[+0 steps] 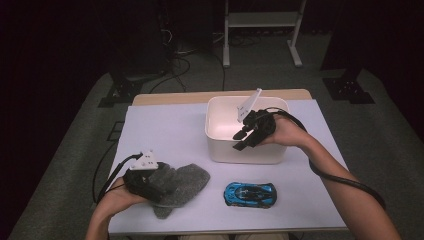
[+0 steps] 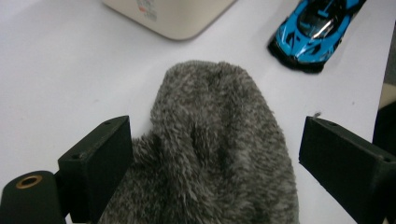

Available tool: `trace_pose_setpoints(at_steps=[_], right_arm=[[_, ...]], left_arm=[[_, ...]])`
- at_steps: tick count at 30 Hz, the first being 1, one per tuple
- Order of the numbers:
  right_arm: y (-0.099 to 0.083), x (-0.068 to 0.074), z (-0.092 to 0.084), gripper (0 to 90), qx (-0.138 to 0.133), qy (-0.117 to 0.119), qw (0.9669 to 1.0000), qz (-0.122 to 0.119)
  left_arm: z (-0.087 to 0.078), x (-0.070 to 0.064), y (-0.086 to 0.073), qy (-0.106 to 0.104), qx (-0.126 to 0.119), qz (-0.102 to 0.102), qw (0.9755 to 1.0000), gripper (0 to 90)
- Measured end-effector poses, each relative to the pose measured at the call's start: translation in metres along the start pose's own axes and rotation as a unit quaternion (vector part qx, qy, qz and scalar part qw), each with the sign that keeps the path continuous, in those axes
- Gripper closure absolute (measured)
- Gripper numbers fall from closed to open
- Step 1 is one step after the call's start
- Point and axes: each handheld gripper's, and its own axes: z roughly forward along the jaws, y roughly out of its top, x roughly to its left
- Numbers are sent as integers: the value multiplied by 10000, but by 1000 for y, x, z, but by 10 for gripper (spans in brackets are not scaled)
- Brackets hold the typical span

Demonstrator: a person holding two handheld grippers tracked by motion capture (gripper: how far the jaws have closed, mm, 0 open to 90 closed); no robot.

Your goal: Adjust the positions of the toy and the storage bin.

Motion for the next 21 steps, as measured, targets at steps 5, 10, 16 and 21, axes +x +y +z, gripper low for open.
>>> trace_pose_setpoints(at_steps=[5, 10, 16, 21], right_arm=[[-3, 7, -12, 385, -220, -148, 9996, 60], [-4, 19, -29, 284, -536, -230, 9982, 122], [-4, 41, -41, 215, -675, -275, 9973, 49], [-2, 60, -41, 192, -676, -168, 9975, -117]], left_arm=[[-1, 2, -3, 24, 3, -47, 10000, 92], [-1, 2, -3, 31, -42, -70, 10000, 84], [-4, 2, -3, 111, -86, -112, 9998, 71], [-4, 2, -2, 96, -88, -108, 9999, 70]])
